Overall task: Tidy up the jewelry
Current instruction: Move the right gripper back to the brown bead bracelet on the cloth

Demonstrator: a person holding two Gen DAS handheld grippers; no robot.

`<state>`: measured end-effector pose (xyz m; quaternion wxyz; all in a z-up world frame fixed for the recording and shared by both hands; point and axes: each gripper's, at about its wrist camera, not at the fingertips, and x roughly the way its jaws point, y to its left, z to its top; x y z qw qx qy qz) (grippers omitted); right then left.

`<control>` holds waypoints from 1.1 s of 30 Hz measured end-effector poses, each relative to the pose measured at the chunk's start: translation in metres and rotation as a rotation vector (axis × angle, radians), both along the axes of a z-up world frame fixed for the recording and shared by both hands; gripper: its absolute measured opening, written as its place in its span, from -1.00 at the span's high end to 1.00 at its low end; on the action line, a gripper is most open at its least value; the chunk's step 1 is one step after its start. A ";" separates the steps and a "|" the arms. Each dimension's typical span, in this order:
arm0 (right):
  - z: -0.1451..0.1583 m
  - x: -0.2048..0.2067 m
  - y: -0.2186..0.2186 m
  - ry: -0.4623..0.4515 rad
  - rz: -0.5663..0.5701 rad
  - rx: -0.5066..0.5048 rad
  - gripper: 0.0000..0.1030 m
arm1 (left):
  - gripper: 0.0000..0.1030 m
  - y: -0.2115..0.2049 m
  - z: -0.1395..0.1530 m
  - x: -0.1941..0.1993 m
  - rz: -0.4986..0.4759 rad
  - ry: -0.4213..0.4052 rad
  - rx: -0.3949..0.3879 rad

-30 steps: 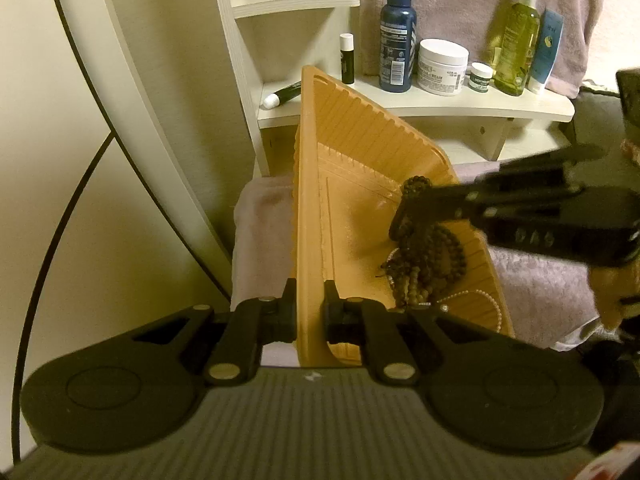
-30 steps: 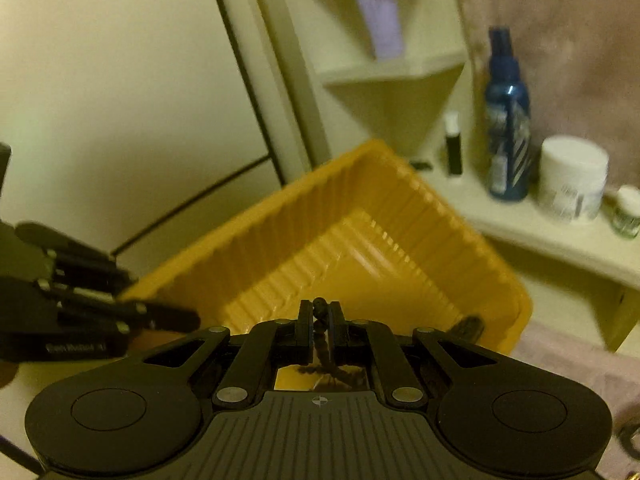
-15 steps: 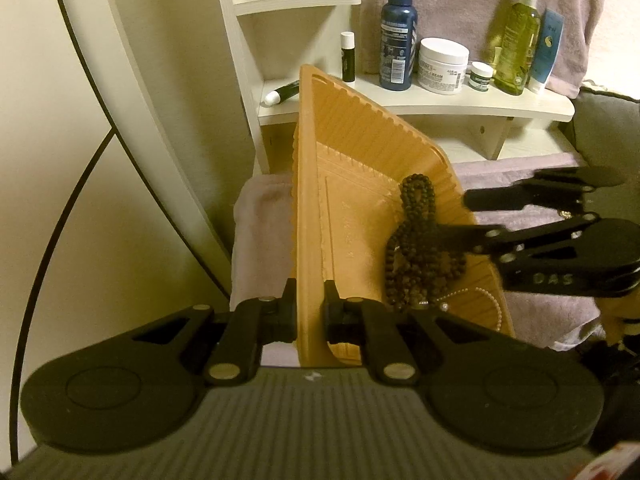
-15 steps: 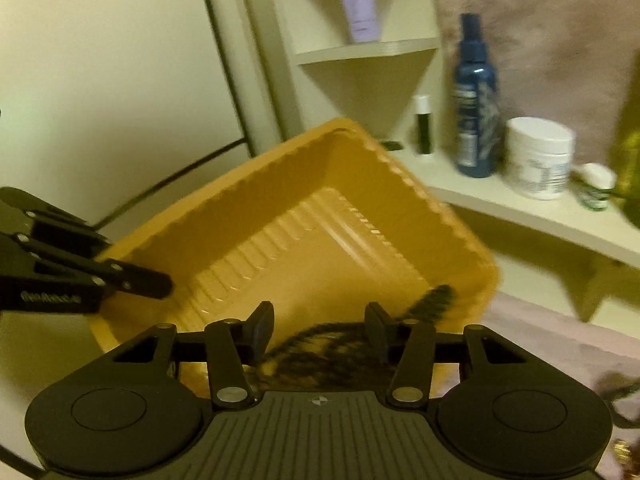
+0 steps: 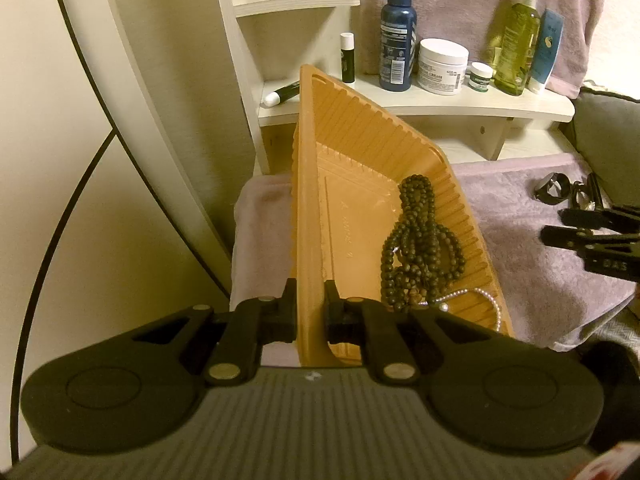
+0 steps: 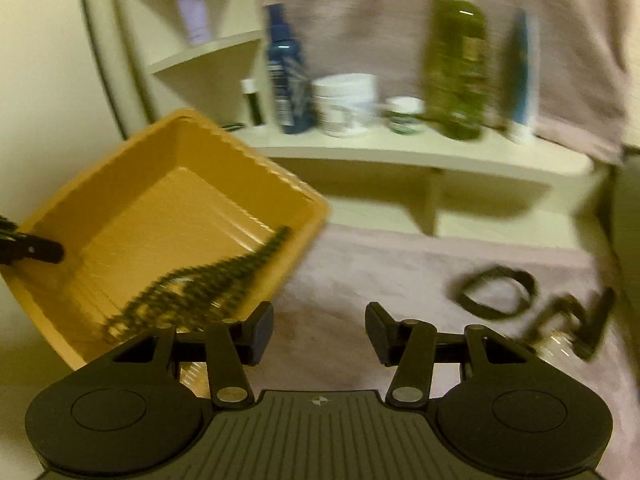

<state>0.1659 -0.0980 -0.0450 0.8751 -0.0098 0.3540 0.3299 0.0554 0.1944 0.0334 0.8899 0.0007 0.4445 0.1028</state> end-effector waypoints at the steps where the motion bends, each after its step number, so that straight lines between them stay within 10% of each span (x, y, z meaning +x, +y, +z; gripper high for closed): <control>1: -0.002 -0.002 -0.009 -0.004 -0.024 -0.003 0.01 | 0.80 0.000 0.000 0.000 0.000 0.000 0.000; 13: -0.026 -0.006 -0.085 0.007 -0.249 -0.022 0.01 | 0.80 -0.001 0.000 0.000 -0.001 0.003 0.004; 25: -0.043 0.010 -0.093 -0.051 -0.230 -0.072 0.02 | 0.80 -0.001 0.000 0.000 0.000 0.005 0.007; 33: -0.047 0.014 -0.076 -0.080 -0.170 -0.104 0.49 | 0.80 -0.001 -0.001 0.001 0.001 0.011 0.008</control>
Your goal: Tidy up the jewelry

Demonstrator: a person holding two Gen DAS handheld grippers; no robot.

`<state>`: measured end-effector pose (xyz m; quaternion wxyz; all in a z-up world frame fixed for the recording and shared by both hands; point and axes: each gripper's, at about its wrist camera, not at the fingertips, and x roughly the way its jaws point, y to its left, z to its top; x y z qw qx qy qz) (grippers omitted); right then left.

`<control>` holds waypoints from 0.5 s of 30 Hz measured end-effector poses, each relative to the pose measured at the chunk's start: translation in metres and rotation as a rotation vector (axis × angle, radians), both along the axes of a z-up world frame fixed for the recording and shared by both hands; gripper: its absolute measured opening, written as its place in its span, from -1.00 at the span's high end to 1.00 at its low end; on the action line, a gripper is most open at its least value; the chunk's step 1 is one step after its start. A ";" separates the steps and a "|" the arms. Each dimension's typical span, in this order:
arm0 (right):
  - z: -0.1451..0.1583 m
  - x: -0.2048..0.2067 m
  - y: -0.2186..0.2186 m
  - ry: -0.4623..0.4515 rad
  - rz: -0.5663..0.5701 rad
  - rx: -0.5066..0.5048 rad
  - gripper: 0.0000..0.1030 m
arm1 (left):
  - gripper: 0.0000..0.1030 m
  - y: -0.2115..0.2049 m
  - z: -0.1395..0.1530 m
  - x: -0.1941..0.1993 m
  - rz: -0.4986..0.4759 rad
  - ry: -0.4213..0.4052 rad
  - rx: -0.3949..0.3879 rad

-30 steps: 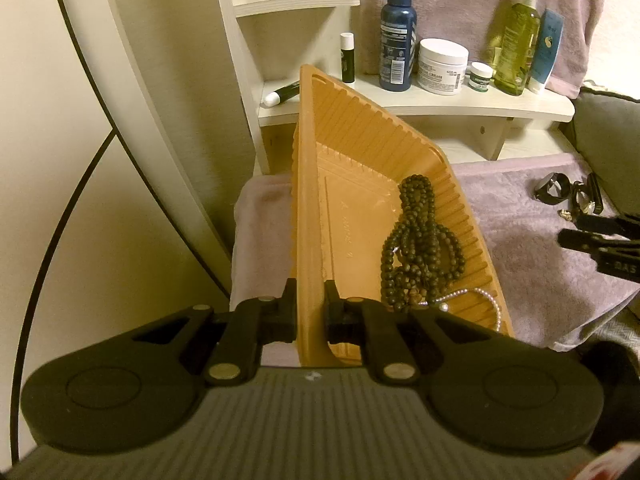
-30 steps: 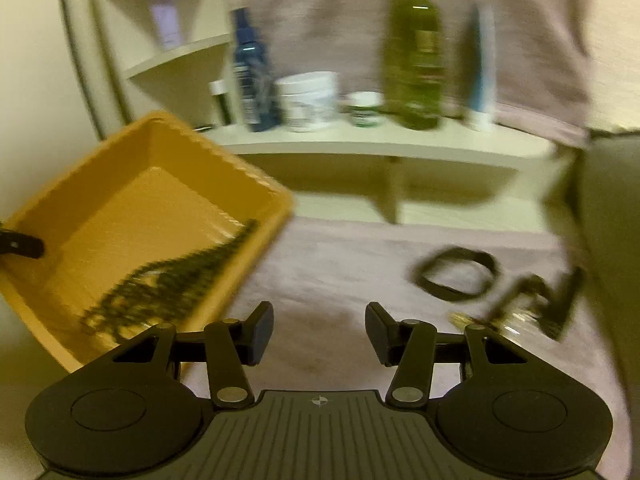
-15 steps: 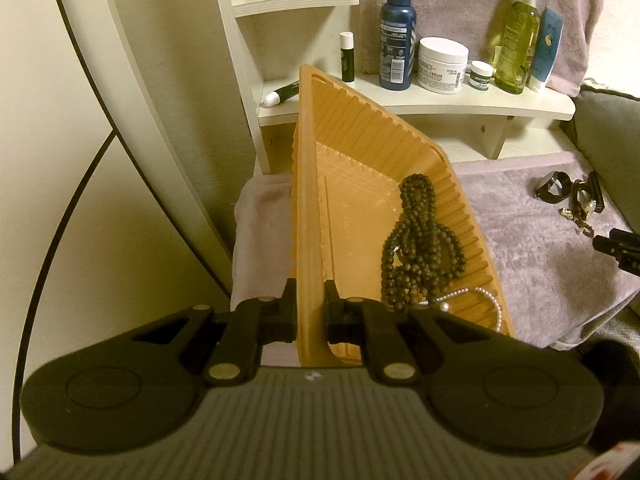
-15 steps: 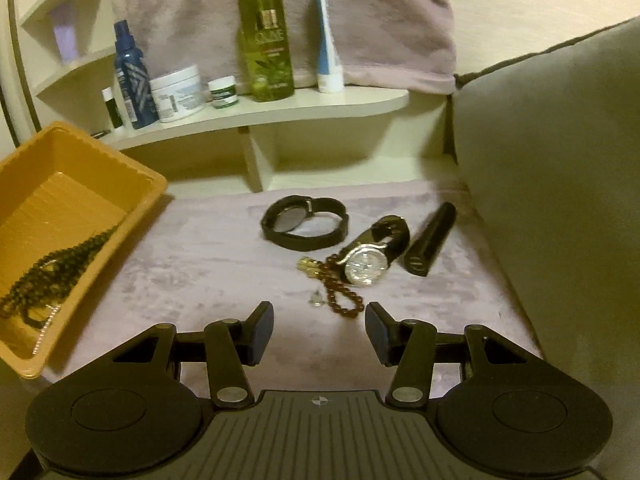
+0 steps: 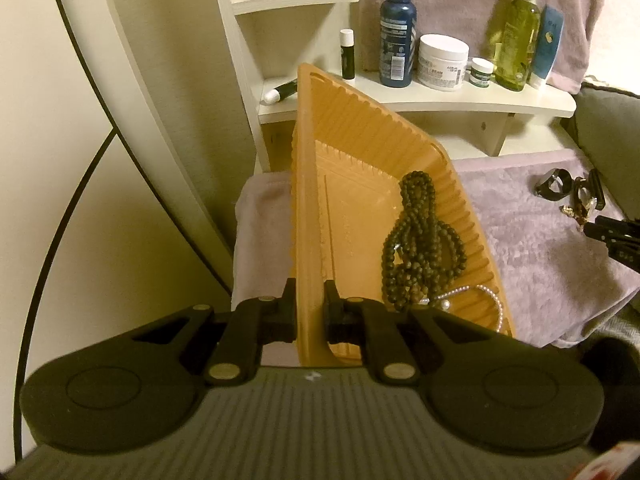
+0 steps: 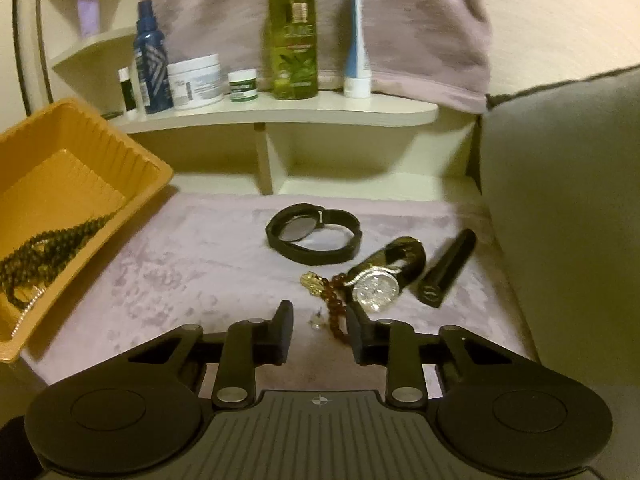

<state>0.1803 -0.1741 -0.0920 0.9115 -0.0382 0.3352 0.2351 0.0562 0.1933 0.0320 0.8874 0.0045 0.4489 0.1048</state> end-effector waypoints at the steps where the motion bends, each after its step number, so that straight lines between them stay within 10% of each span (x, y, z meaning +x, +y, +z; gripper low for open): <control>1: -0.001 0.001 0.002 0.003 0.002 0.001 0.58 | 0.80 0.000 0.000 0.000 0.000 0.001 0.000; 15: -0.013 0.008 0.013 0.007 0.011 -0.042 0.84 | 0.80 -0.001 0.000 0.000 0.000 0.002 0.001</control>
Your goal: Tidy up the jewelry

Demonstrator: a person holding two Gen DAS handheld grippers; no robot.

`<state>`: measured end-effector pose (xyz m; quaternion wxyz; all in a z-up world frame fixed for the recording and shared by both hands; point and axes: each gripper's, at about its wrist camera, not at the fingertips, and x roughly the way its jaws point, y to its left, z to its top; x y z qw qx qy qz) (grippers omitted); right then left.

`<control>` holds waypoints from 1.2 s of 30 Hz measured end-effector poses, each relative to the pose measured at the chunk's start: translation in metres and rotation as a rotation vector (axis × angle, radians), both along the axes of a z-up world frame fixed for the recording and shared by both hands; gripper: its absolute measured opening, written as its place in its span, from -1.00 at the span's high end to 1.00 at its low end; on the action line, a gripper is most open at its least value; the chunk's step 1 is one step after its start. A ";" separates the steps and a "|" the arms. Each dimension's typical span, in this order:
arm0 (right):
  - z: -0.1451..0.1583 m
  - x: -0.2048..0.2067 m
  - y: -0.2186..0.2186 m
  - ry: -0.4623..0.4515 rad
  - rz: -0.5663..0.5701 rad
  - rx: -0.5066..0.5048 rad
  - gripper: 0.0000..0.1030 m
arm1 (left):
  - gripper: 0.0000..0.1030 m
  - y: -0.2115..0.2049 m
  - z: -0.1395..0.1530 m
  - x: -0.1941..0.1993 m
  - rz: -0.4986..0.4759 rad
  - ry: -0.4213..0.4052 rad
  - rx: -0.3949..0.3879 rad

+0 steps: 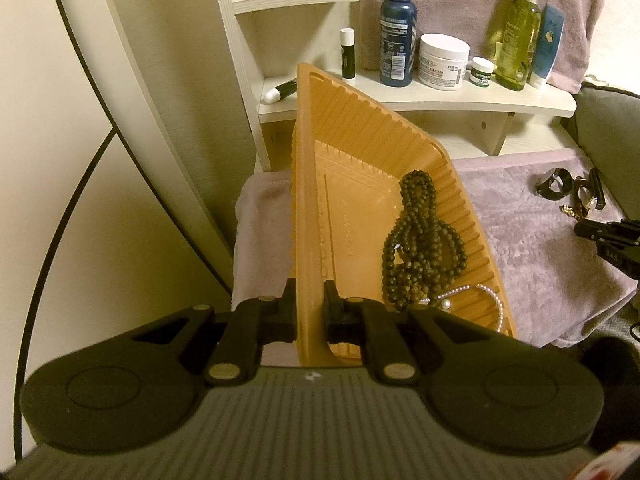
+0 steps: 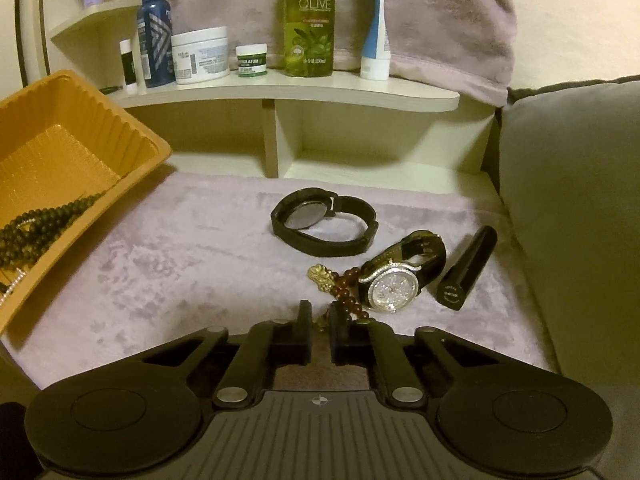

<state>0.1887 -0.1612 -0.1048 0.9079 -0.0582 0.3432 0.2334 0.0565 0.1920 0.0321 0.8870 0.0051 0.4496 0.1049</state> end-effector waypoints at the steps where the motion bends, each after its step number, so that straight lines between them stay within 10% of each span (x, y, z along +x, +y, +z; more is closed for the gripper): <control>1: 0.000 -0.001 0.000 -0.004 0.000 0.001 0.84 | 0.80 0.000 0.000 0.000 0.000 0.000 0.001; 11: 0.034 -0.015 0.015 -0.062 0.055 0.073 0.85 | 0.80 -0.001 0.000 0.000 -0.001 -0.001 0.001; 20: 0.077 -0.041 0.090 -0.043 0.322 0.232 0.85 | 0.80 -0.001 0.000 0.000 -0.002 -0.001 0.003; 36: 0.057 -0.063 0.146 0.066 0.487 0.236 0.62 | 0.80 0.001 0.001 -0.001 -0.002 -0.003 -0.002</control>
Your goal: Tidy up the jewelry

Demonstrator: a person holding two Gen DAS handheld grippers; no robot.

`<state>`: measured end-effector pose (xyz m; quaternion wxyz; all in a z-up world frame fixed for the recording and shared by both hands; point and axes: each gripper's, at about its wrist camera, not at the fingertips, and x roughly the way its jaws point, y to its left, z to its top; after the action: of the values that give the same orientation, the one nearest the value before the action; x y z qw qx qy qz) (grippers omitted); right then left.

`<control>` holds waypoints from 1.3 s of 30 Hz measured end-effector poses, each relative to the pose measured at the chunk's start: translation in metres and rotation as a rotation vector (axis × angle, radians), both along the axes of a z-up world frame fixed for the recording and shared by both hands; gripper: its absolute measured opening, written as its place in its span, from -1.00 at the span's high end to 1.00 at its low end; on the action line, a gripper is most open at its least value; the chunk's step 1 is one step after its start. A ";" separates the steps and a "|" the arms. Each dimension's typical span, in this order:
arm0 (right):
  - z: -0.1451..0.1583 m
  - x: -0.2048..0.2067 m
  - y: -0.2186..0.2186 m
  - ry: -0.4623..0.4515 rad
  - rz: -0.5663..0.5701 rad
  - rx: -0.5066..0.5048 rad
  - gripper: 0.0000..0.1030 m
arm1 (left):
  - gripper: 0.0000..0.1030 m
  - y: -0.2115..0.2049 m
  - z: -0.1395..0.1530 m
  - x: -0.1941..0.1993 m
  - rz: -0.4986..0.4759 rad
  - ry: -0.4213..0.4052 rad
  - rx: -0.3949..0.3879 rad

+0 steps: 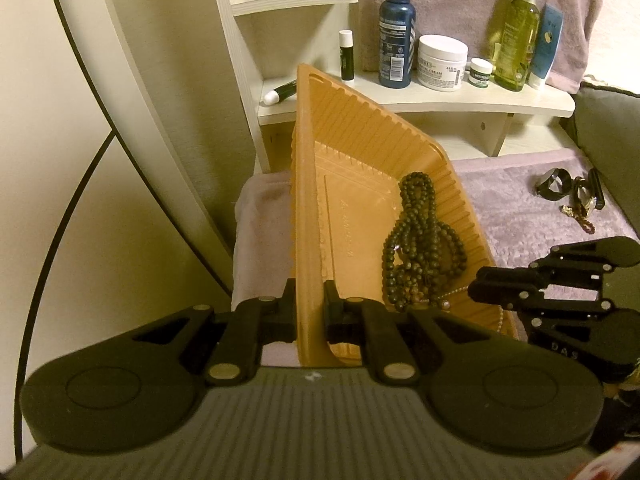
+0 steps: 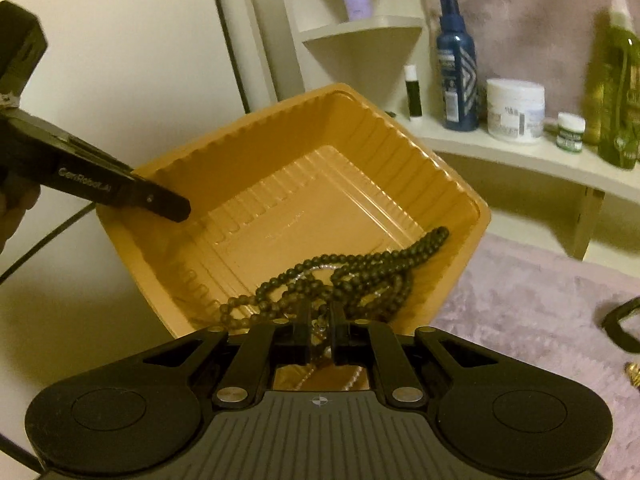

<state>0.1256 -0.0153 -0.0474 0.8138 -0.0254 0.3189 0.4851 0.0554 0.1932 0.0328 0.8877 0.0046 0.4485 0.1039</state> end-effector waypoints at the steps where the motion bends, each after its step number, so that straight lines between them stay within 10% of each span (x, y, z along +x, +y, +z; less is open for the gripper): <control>1: 0.001 0.000 -0.003 0.000 -0.010 0.008 0.30 | 0.80 0.000 0.000 0.000 0.000 0.000 0.001; 21: -0.022 0.020 -0.145 -0.047 -0.470 -0.101 0.11 | 0.80 -0.001 0.000 0.001 0.004 -0.005 0.000; 39: -0.051 0.066 -0.175 -0.045 -0.525 -0.207 0.12 | 0.80 0.000 0.000 0.001 0.003 -0.002 0.002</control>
<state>0.1919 -0.1904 -0.0988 0.9115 -0.0357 0.3444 0.2217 0.0560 0.1927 0.0326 0.8880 0.0048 0.4475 0.1058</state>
